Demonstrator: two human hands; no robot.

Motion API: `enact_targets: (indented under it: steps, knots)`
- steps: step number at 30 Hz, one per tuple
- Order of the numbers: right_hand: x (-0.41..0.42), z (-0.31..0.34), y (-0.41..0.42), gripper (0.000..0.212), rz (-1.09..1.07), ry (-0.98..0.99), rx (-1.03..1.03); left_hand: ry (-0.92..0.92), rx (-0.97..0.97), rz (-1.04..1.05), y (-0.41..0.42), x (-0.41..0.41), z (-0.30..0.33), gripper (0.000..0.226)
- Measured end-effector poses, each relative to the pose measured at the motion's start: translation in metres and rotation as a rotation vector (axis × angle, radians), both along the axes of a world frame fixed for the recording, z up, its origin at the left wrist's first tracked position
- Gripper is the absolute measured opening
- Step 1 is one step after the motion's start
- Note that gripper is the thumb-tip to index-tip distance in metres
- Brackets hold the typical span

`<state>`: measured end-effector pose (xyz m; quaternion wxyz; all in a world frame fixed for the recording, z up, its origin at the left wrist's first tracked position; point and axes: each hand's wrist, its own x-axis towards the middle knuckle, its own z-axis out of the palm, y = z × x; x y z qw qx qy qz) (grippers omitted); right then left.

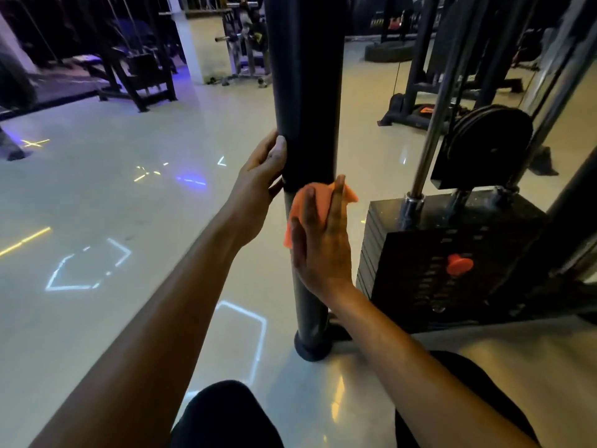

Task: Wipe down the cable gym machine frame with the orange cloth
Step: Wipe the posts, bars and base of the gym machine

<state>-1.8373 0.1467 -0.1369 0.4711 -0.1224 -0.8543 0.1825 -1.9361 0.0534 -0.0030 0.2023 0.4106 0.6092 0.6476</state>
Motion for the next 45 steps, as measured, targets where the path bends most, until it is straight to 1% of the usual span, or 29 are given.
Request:
enact_targets:
  steps: [2,3,5,7,9,10,14,16,18,20,22,23,25,26,28,30,34,38,39,41,43,45]
  knots:
    - [-0.010,0.019,0.001,0.075,-0.024,0.041,-0.015,-0.010,-0.009,-0.012,-0.001,0.000,-0.009,0.045]
    - [-0.012,0.018,0.001,0.074,-0.032,0.047,-0.017,-0.019,-0.029,-0.015,-0.001,0.000,-0.015,0.048]
    - [-0.006,-0.006,0.003,0.075,-0.030,0.025,0.007,-0.069,-0.084,-0.033,0.000,0.001,-0.023,0.057]
    - [0.003,-0.043,0.000,0.081,-0.022,-0.037,0.037,-0.131,-0.104,-0.046,0.001,0.000,-0.029,0.059]
    - [0.005,-0.070,-0.004,0.081,-0.033,-0.060,0.004,-0.145,-0.090,-0.018,0.001,0.002,-0.035,0.057]
    - [0.003,-0.072,-0.007,0.078,-0.048,-0.048,-0.029,-0.146,-0.079,-0.008,0.001,0.003,-0.038,0.058]
    - [-0.009,-0.031,-0.014,0.076,-0.089,0.012,-0.086,-0.145,-0.043,-0.030,0.004,0.006,-0.045,0.066]
    - [-0.016,-0.014,-0.010,0.074,-0.109,0.050,-0.093,-0.133,-0.029,-0.040,0.004,0.005,-0.047,0.066]
    - [-0.016,-0.018,-0.007,0.075,-0.119,0.045,-0.066,-0.128,-0.022,-0.041,0.004,0.005,-0.049,0.065]
    - [-0.007,-0.044,-0.007,0.083,-0.105,-0.009,-0.019,-0.124,-0.016,-0.021,0.004,0.003,-0.050,0.063]
    - [-0.001,-0.066,-0.011,0.086,-0.088,-0.043,-0.041,-0.103,-0.011,-0.008,0.005,0.004,-0.053,0.058]
    - [-0.002,-0.065,-0.014,0.083,-0.093,-0.036,-0.078,-0.086,-0.008,-0.010,0.004,0.006,-0.055,0.055]
    - [-0.009,-0.035,-0.016,0.080,-0.106,0.006,-0.137,-0.072,-0.015,-0.020,0.001,0.008,-0.064,0.047]
    - [-0.012,-0.018,-0.010,0.078,-0.100,0.027,-0.119,-0.079,-0.017,-0.032,-0.002,0.008,-0.069,0.045]
    - [-0.013,-0.002,0.006,0.075,-0.081,0.053,-0.009,-0.110,-0.003,-0.065,-0.009,0.000,-0.078,0.045]
    - [-0.007,-0.009,0.011,0.080,-0.055,0.010,0.047,-0.148,0.004,-0.096,-0.016,-0.011,-0.084,0.050]
    - [0.000,-0.028,-0.004,0.081,-0.055,-0.057,-0.108,-0.126,-0.048,-0.105,-0.018,-0.012,-0.090,0.051]
    - [0.003,-0.018,0.005,0.079,-0.033,-0.068,-0.005,-0.134,-0.117,-0.119,-0.015,-0.022,-0.096,0.048]
    - [0.002,-0.024,0.006,0.077,-0.040,-0.056,-0.004,-0.141,-0.137,-0.122,-0.014,-0.026,-0.098,0.048]
    - [0.003,-0.055,0.005,0.077,-0.050,-0.075,0.041,-0.169,-0.169,-0.122,-0.011,-0.031,-0.108,0.048]
    - [0.012,-0.102,0.006,0.083,-0.034,-0.172,0.103,-0.211,-0.182,-0.107,-0.008,-0.032,-0.121,0.047]
    - [0.021,-0.135,0.010,0.083,-0.016,-0.241,0.069,-0.246,-0.204,-0.097,-0.005,-0.032,-0.138,0.051]
